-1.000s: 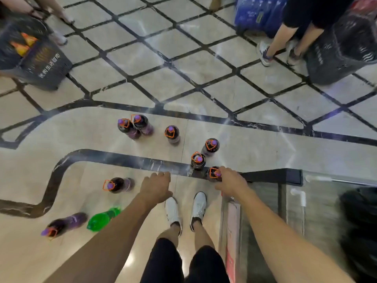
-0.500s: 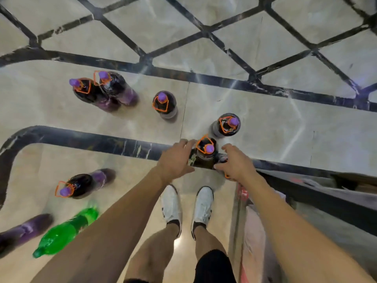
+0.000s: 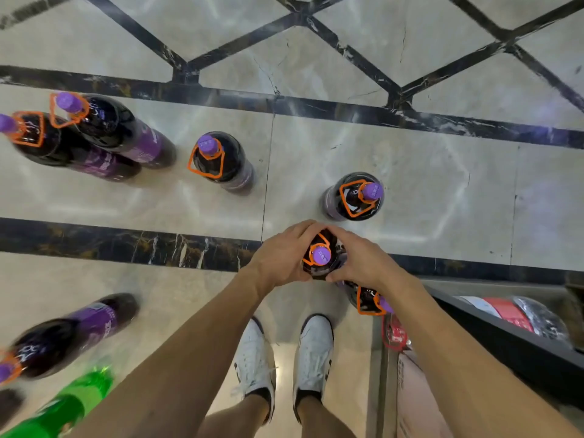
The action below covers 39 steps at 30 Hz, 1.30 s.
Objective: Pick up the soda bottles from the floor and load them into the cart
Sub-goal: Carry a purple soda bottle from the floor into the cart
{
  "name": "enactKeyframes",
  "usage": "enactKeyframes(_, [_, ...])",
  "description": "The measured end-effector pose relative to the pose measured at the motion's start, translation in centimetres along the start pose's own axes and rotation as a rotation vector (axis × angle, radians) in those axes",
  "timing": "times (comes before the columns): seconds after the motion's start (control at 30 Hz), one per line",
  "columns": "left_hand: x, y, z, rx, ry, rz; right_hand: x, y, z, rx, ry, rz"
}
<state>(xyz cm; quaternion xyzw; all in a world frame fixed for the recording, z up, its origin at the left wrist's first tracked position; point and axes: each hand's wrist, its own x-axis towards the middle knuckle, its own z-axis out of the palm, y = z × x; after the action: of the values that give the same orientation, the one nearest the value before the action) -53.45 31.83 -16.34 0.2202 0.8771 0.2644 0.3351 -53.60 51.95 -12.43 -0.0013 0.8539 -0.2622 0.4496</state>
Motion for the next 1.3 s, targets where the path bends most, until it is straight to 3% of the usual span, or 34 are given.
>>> enactKeyframes(0.27, [-0.3, -2.0, 0.1, -0.275, 0.063, -0.087, 1.7, 0.4, 0.7, 0.054, 0.016, -0.030])
enactKeyframes(0.73, [-3.0, -4.8, -3.2, -0.393, 0.078, -0.184, 3.5, -2.7, 1.1, 0.202, 0.027, -0.126])
enactKeyframes(0.93, [-12.6, 2.8, -13.6, -0.421, 0.074, -0.223, -7.7, -11.2, -3.5, 0.254, 0.051, -0.166])
enactKeyframes(1.3, [-32.8, 27.2, -41.8, -0.328, 0.181, -0.078, -40.6, -30.8, -21.4, 0.399, 0.224, -0.342])
